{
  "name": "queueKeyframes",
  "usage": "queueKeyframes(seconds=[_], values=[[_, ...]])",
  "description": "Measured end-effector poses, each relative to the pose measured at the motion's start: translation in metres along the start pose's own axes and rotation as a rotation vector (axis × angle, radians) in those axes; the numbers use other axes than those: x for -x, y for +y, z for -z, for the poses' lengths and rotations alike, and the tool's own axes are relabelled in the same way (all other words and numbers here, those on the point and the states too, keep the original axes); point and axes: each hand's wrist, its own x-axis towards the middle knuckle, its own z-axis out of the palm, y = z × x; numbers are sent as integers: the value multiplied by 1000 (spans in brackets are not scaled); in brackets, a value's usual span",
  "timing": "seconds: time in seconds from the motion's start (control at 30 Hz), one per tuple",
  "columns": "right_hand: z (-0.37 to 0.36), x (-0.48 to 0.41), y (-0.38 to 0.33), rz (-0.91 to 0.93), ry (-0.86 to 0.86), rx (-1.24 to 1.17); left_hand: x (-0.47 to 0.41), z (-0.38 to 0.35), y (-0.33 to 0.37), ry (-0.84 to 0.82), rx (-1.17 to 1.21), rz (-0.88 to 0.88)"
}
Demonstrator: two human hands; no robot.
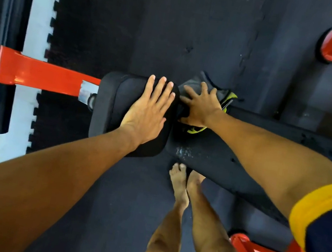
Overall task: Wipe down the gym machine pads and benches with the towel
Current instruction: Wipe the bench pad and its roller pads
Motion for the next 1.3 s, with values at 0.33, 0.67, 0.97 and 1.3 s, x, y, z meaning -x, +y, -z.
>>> queueKeyframes(seconds=[0.33,0.67,0.97,1.3], values=[[-36,23,-79,111,-1,278,-2,-4,0,-1,-46,4],[-31,38,-34,-22,83,298,0,-1,4,43,-92,9],[-67,43,-99,185,27,286,19,-13,15,62,-113,-15],[-102,113,-54,331,79,488,43,-18,30,78,-147,-47]])
